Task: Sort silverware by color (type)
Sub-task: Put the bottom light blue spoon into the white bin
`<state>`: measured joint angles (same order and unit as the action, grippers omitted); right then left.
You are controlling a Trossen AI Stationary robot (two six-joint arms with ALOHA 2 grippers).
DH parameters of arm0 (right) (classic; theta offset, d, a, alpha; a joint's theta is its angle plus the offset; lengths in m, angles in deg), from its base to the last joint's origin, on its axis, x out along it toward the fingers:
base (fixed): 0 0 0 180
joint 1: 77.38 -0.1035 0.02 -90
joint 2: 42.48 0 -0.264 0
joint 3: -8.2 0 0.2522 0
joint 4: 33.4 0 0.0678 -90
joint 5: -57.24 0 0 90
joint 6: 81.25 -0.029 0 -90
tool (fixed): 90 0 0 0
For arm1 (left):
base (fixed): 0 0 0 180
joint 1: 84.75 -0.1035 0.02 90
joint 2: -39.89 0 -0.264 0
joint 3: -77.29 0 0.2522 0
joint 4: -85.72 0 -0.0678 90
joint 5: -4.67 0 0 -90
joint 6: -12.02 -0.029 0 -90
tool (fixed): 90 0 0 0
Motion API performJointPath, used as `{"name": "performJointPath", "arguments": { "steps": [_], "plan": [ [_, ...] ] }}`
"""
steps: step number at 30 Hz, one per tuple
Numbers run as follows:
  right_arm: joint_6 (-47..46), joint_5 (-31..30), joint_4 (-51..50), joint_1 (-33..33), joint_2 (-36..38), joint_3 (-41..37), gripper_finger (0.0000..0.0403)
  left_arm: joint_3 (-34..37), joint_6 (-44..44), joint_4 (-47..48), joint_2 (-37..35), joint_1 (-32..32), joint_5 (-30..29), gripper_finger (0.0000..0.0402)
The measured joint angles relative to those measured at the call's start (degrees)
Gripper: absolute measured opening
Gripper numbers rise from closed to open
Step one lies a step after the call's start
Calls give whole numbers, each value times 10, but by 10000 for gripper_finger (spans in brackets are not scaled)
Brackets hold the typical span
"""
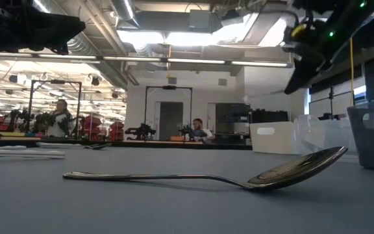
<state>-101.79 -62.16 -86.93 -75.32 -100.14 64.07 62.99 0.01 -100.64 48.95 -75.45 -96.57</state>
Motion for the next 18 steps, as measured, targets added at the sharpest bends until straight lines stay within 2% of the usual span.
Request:
{"name": "performJointPath", "arguments": {
  "steps": [5, 9, 18],
  "plan": [
    [43, 26, -34, 110, 1, 0, 37, 0, -1, 0, 0, 0, -2, 80],
    [83, 58, -30, 185, -27, 0, 37, 0, -1, 0, 0, 0, -3, 80],
    [170, 106, 6, 294, -85, 1, 37, 0, -1, 0, 0, 0, -2, 80]
  ]
}}
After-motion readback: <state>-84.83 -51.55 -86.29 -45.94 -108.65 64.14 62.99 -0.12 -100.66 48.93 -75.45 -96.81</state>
